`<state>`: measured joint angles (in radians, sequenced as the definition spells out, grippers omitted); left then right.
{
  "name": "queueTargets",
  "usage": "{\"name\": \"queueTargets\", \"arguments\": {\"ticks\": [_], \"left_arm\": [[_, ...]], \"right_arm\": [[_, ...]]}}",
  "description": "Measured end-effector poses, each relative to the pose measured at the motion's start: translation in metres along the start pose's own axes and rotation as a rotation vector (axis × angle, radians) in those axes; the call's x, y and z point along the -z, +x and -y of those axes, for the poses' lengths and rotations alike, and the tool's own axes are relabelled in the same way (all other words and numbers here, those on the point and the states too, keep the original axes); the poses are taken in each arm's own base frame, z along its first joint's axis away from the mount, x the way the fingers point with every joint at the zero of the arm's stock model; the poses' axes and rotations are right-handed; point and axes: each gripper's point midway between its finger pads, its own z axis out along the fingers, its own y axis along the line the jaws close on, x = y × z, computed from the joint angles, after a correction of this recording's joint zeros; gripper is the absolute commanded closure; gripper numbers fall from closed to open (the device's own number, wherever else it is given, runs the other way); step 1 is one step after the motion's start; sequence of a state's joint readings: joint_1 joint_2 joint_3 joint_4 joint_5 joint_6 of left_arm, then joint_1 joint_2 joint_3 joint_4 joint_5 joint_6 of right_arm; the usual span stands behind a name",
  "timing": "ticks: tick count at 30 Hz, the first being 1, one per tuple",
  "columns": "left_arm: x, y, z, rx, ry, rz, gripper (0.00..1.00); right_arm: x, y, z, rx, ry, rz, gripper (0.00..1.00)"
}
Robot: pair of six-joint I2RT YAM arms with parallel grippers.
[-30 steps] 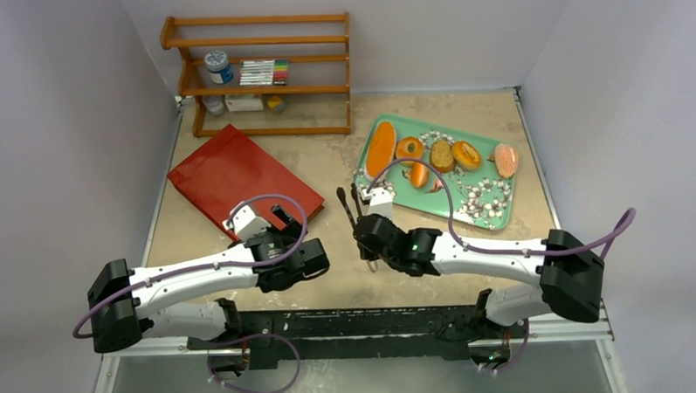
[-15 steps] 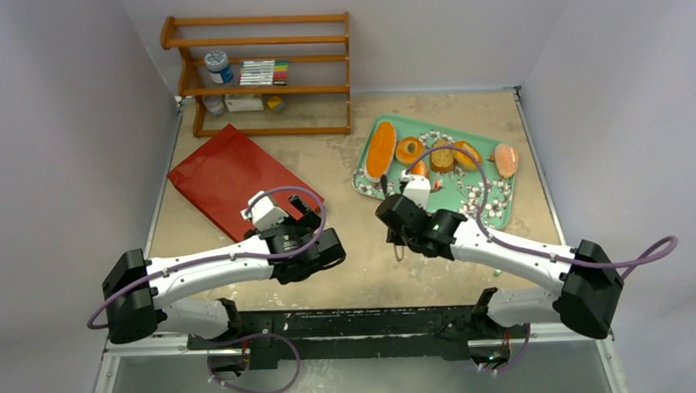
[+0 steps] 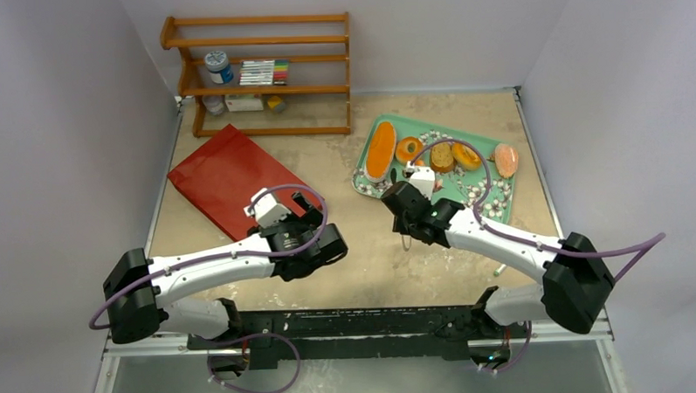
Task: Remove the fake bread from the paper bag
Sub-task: Place the clamp at the center of the board.
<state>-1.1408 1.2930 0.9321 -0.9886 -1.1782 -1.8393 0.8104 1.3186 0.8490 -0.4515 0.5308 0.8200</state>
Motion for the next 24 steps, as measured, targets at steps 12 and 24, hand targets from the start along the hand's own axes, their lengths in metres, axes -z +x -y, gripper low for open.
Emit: {"name": "queueTargets", "arguments": {"ticks": [12,24], "left_arm": [[-0.003,-0.001,-0.008,-0.013,-0.030,-0.009,0.01],[-0.007,0.006,-0.010,-0.035,-0.051,-0.010,0.01]], "right_arm": [[0.016,-0.018,-0.012,0.017,-0.108,0.065,0.62],[0.019,0.021,-0.057,0.190,-0.247,0.040,0.60]]}}
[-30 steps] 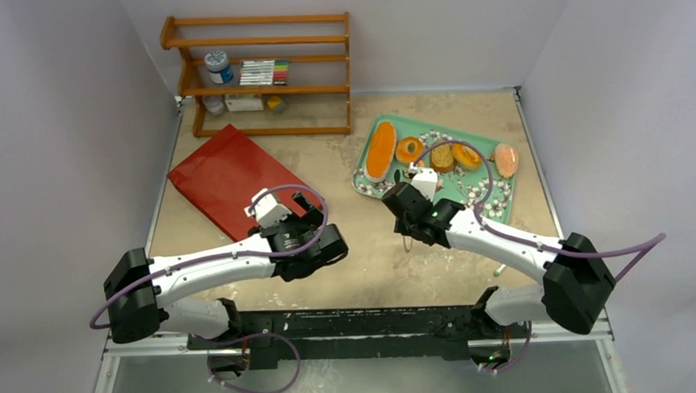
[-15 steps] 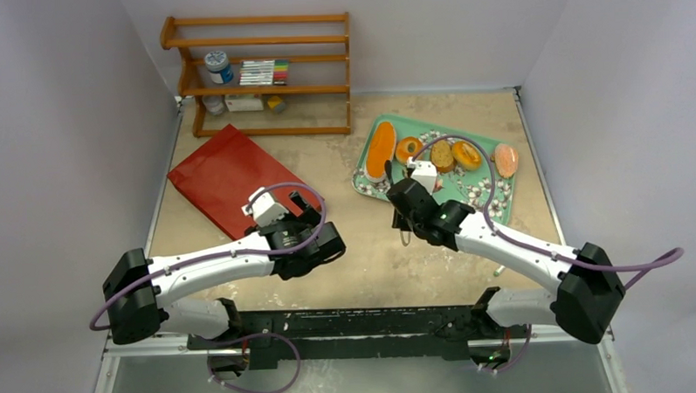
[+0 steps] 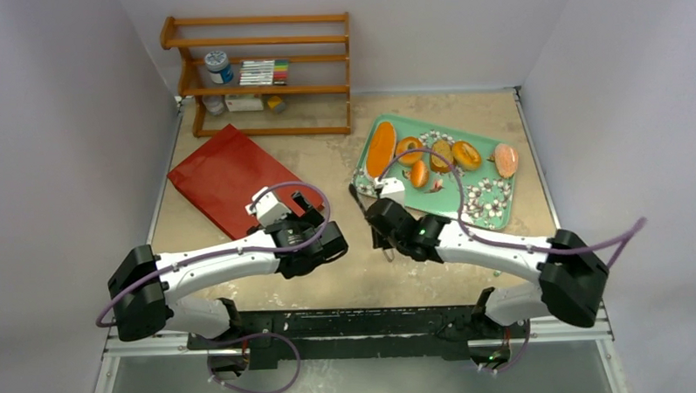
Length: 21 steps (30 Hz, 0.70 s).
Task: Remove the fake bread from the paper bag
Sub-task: Place the clamp at the center of the board.
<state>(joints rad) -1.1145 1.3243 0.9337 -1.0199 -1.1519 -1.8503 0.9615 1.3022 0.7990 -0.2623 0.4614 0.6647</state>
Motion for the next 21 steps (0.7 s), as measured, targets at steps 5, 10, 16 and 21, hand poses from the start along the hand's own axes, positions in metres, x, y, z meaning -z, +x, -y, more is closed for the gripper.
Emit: {"name": "queueTargets", "arguments": {"ticks": [5,10,16,21], "left_arm": [[-0.002,-0.001,0.001,-0.006,-0.010,0.004,0.01],[-0.002,-0.003,0.000,-0.008,-0.018,0.003,0.01],[-0.003,-0.003,-0.002,-0.013,-0.027,0.000,0.01],[-0.003,-0.002,-0.003,-0.019,-0.034,-0.011,0.01]], "right_arm": [[-0.015,0.026,-0.017,0.039,-0.032,-0.059,0.57],[-0.027,0.033,-0.027,0.037,-0.057,-0.073,0.49],[-0.043,0.045,-0.035,0.044,-0.073,-0.097,0.42],[-0.045,0.049,-0.036,0.044,-0.085,-0.102,0.35]]}}
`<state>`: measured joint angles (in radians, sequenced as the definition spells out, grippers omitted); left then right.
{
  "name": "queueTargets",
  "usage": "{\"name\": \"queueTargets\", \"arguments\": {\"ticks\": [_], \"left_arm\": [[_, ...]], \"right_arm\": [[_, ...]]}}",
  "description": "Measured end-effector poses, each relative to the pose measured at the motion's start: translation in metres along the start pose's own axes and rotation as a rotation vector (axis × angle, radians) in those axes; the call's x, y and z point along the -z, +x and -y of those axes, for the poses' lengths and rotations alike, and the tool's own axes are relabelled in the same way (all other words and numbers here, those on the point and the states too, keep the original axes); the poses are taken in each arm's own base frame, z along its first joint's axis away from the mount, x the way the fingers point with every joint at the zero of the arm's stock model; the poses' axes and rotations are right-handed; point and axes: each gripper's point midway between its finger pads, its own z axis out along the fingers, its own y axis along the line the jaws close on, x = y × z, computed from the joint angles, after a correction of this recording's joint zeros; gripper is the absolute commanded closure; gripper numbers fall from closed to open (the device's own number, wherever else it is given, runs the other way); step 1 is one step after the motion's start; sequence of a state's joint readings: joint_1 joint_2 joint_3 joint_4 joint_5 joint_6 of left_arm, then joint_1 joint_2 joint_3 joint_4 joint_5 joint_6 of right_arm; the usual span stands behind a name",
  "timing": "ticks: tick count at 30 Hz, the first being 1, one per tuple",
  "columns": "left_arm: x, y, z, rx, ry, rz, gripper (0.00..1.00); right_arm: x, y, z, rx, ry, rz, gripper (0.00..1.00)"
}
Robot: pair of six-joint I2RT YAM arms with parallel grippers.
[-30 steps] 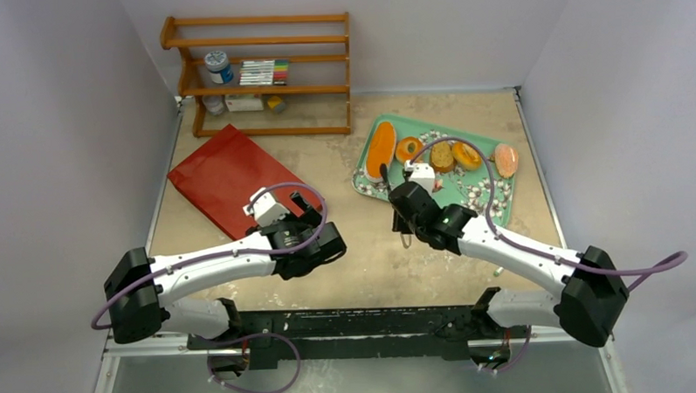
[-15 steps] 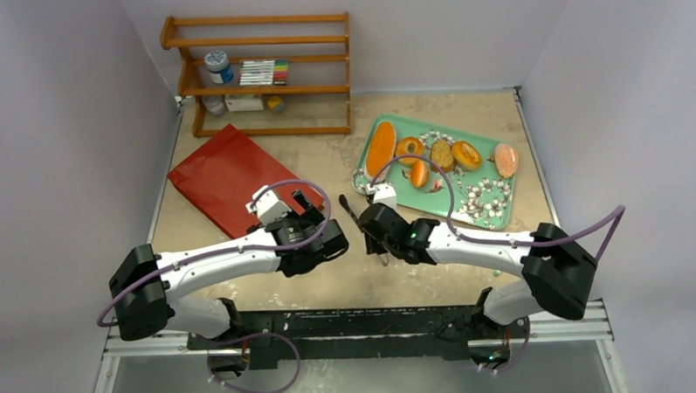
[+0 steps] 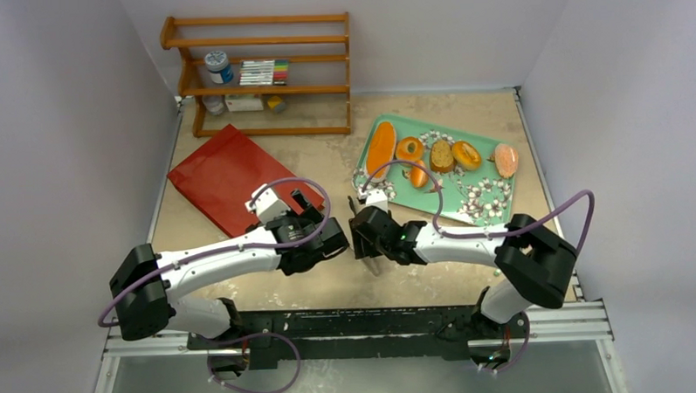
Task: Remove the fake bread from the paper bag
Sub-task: Place the clamp at the center of the board, then reset both arms
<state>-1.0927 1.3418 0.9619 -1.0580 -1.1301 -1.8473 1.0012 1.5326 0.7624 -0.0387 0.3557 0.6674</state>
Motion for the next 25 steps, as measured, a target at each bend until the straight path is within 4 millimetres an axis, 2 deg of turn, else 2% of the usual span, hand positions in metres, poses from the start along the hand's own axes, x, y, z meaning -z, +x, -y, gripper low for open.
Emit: {"name": "queueTargets", "arguments": {"ticks": [3,6,12,15,18,22,25], "left_arm": [[0.000,-0.002,0.001,0.000,-0.003,0.000,0.01],[0.002,-0.006,0.004,0.003,-0.003,0.001,0.01],[0.007,-0.015,0.009,0.005,-0.003,0.002,0.01],[0.008,-0.019,0.011,0.006,-0.002,0.002,0.02],[0.008,-0.019,0.011,0.004,-0.003,0.003,0.02],[0.008,-0.020,0.009,-0.007,-0.008,0.006,0.02],[0.008,-0.021,0.007,-0.017,-0.011,0.012,0.02]], "right_arm": [[0.004,-0.003,-0.002,0.003,-0.015,0.007,0.27],[0.017,-0.018,-0.007,0.001,-0.047,0.051,0.22],[0.044,-0.065,-0.018,-0.034,-0.065,0.160,0.08],[0.049,-0.081,-0.017,-0.045,-0.015,0.179,0.07],[0.051,-0.090,-0.016,-0.052,0.022,0.185,0.07],[0.053,-0.087,-0.009,-0.046,0.057,0.173,0.09],[0.057,-0.085,-0.004,-0.041,0.064,0.167,0.00]]}}
